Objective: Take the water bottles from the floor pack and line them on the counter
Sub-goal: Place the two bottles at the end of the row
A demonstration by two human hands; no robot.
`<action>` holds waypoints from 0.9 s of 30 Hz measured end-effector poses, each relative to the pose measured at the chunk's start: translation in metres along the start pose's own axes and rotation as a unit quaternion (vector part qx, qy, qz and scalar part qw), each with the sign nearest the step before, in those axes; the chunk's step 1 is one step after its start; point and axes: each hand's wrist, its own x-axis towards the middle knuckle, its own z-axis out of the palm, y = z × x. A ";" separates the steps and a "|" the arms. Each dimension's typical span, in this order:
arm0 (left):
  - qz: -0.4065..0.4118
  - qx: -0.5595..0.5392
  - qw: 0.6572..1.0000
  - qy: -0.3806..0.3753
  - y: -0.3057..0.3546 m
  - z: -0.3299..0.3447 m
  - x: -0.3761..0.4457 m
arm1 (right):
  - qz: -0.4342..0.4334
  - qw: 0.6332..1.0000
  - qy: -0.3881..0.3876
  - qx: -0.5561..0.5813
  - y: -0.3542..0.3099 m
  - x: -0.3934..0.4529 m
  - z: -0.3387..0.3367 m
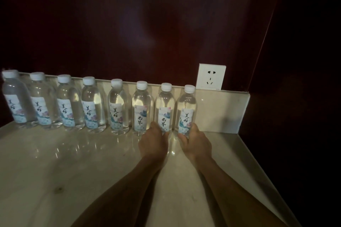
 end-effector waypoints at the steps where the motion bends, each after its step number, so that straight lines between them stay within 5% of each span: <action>1: 0.000 -0.002 1.000 0.002 0.000 0.000 0.000 | 0.000 1.000 0.000 0.003 0.000 0.000 0.000; 27: -0.003 -0.002 1.000 0.022 -0.005 0.010 0.001 | 0.016 0.999 -0.012 0.028 0.007 0.001 0.005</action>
